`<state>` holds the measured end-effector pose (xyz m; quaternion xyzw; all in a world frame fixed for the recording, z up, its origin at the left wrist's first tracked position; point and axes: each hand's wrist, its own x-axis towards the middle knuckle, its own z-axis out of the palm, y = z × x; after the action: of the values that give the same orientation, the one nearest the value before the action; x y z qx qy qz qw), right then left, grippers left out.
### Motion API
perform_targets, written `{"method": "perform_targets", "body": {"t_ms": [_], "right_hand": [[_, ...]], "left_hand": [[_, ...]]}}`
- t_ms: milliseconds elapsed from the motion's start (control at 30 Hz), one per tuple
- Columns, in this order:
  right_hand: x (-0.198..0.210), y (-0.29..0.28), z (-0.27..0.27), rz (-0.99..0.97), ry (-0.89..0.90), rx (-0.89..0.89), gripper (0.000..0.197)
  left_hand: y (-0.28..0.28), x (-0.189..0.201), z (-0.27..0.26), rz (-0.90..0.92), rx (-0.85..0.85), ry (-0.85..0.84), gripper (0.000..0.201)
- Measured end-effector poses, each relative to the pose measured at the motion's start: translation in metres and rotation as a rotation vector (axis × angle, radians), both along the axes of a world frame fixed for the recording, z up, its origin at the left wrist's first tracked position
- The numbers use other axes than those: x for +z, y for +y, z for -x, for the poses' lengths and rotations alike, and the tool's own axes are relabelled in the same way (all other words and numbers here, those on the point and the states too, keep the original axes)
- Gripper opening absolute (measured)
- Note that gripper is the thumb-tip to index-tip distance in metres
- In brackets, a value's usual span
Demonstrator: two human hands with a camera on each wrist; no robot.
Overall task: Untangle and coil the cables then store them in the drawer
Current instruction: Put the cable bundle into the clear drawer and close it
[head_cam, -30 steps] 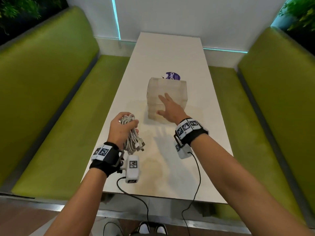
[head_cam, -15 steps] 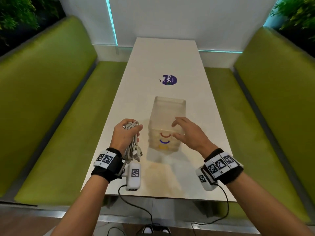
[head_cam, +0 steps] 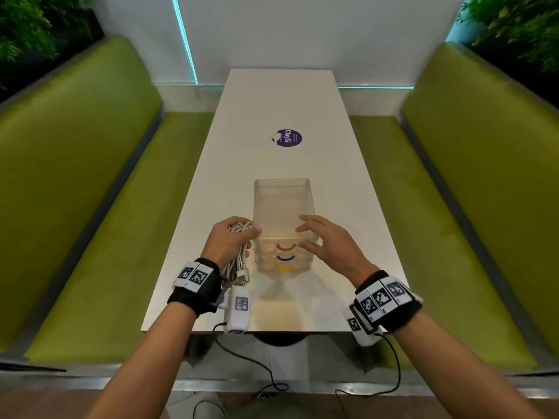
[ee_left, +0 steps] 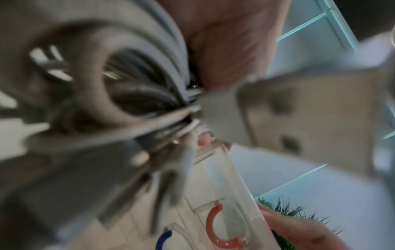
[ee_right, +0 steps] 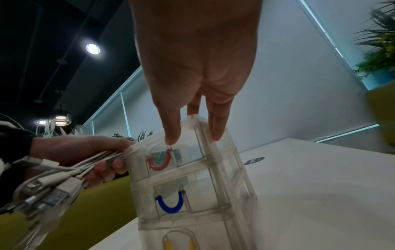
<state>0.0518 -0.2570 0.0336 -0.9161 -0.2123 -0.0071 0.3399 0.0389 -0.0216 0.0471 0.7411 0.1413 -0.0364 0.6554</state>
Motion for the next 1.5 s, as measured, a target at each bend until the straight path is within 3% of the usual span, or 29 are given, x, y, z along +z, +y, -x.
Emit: {"method": "perform_targets", "body": {"t_ms": [167, 267, 300, 333, 400, 467, 533, 767, 1000, 1167, 1267, 1333, 1433, 1500], "right_hand": [[-0.001, 0.001, 0.006, -0.038, 0.000, -0.057, 0.029], [-0.012, 0.006, 0.030, -0.085, -0.301, -0.186, 0.022], [-0.019, 0.011, 0.040, -0.054, -0.325, -0.179, 0.019], [-0.027, 0.016, 0.047, 0.007, -0.218, -0.124, 0.020], [-0.045, 0.028, 0.053, 0.244, 0.188, 0.021, 0.031], [-0.062, 0.038, 0.048, 0.438, 0.390, 0.096, 0.048], [-0.069, 0.047, 0.044, 0.468, 0.391, 0.074, 0.053], [-0.079, 0.054, 0.036, 0.433, 0.270, -0.039, 0.042], [-0.066, 0.048, 0.037, 0.449, 0.293, 0.002, 0.043], [-0.056, 0.041, 0.054, 0.478, 0.396, 0.145, 0.038], [-0.048, 0.038, 0.056, 0.372, 0.268, 0.087, 0.037], [-0.049, 0.040, 0.050, 0.411, 0.206, 0.056, 0.041], [-0.051, 0.044, 0.046, 0.448, 0.254, 0.027, 0.028], [-0.049, 0.045, 0.055, 0.451, 0.341, 0.122, 0.022]], "left_hand": [[-0.002, 0.001, 0.000, 0.008, 0.007, -0.006, 0.022], [-0.002, 0.001, 0.000, 0.012, 0.007, 0.002, 0.020], [-0.002, 0.000, -0.001, 0.019, 0.010, 0.006, 0.021], [-0.002, 0.000, -0.001, 0.027, 0.011, 0.012, 0.022], [-0.002, 0.000, -0.001, 0.039, 0.011, 0.022, 0.023], [-0.002, -0.001, -0.001, 0.038, 0.004, 0.028, 0.024], [-0.002, 0.000, 0.000, 0.042, 0.000, 0.031, 0.025], [-0.002, 0.001, 0.001, 0.070, 0.000, 0.043, 0.025], [-0.001, 0.002, 0.002, 0.059, -0.011, 0.060, 0.025], [-0.001, 0.001, 0.002, 0.078, -0.009, 0.066, 0.026], [-0.001, 0.000, 0.002, 0.081, -0.011, 0.067, 0.026], [-0.001, 0.000, 0.002, 0.085, -0.010, 0.067, 0.026], [-0.001, 0.001, 0.002, 0.072, -0.012, 0.068, 0.026], [-0.001, 0.002, 0.002, 0.068, -0.010, 0.064, 0.026]]}}
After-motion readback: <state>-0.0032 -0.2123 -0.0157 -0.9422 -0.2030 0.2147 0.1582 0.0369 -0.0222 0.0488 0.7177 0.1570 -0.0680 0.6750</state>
